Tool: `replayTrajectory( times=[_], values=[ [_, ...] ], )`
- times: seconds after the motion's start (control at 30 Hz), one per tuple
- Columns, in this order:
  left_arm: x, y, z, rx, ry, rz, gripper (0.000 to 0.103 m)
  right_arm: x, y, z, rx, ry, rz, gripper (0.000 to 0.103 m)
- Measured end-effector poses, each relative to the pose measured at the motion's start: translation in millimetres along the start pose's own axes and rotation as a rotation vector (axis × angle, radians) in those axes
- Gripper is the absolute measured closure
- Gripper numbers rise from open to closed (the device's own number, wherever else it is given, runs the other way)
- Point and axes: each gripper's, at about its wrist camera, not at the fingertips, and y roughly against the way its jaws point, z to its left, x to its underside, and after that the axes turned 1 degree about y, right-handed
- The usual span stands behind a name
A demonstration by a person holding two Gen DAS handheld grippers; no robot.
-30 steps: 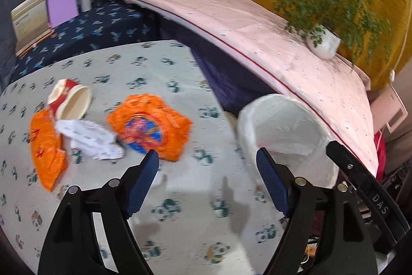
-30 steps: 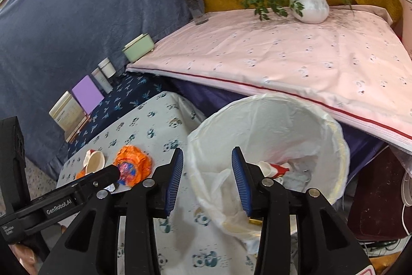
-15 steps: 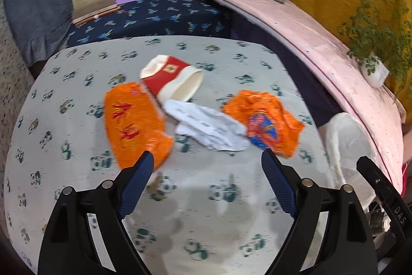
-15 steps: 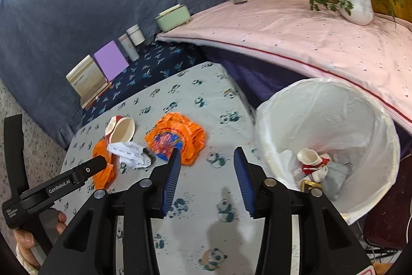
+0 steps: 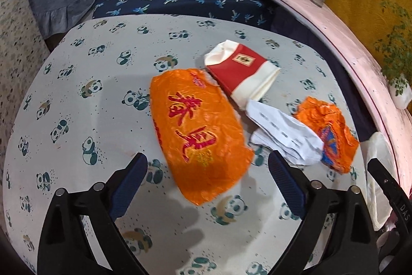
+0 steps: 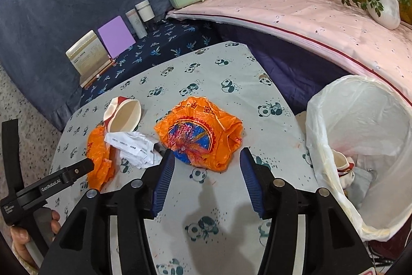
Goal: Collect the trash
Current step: 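Grasp the orange bag with red characters with the left tool while the right tool grasps the orange printed wrapper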
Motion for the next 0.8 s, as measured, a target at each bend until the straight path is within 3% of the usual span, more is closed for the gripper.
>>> replayTrajectory(
  times=[0.4, 0.67, 0.73, 0.77, 0.8],
  values=[
    [-10, -40, 15, 0.025, 0.05, 0.06, 0.014, -17, -49, -12, 0.033, -0.029, 0.047, 0.051],
    [-8, -35, 5, 0.07, 0.007, 0.063, 0.054, -14, -69, -9, 0.036, -0.025, 0.08, 0.053],
    [-6, -33, 4, 0.074, 0.006, 0.063, 0.065, -11, -71, -7, 0.05, -0.012, 0.084, 0.066],
    [-5, -31, 2, 0.073, 0.004, 0.062, 0.066, -9, -71, -6, 0.055, -0.003, 0.089, 0.078],
    [-4, -30, 2, 0.073, 0.004, 0.061, 0.07, -8, -69, -6, 0.052, -0.001, 0.09, 0.08]
  ],
)
